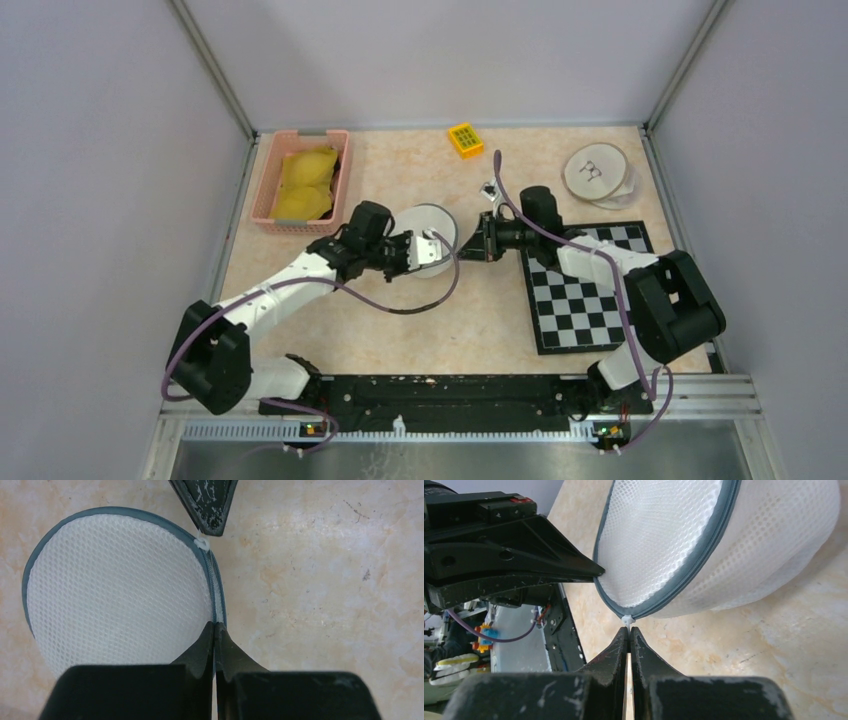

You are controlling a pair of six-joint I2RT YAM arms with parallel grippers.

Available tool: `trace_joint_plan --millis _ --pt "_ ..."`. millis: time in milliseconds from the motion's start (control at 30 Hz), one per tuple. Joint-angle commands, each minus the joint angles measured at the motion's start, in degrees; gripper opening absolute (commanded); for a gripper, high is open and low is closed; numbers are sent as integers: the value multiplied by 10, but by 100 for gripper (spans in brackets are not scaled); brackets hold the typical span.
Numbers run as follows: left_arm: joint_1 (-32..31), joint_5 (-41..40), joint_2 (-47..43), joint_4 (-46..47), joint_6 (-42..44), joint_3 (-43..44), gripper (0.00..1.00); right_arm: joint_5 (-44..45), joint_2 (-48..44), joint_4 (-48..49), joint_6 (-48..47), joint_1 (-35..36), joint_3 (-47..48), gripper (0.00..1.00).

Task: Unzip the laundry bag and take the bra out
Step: Unzip the laundry bag at the center of the board.

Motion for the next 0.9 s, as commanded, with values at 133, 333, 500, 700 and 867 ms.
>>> trace_joint_plan --millis 133,333,500,700,867 --pt "32 -10 -29 -58 85 2 0 5 -7 4 -27 -34 3 0" --pt "36 -10 -37 -79 126 4 6 -24 -10 23 -9 -25 -3 0" --pt "35 64 -46 -99 99 38 48 -39 -12 39 12 4 -6 0" --pt "9 78 -48 -96 67 56 59 -38 -10 52 27 25 -2 0" --pt "-11 56 -21 -50 38 55 60 -39 -7 60 40 30 0 0"
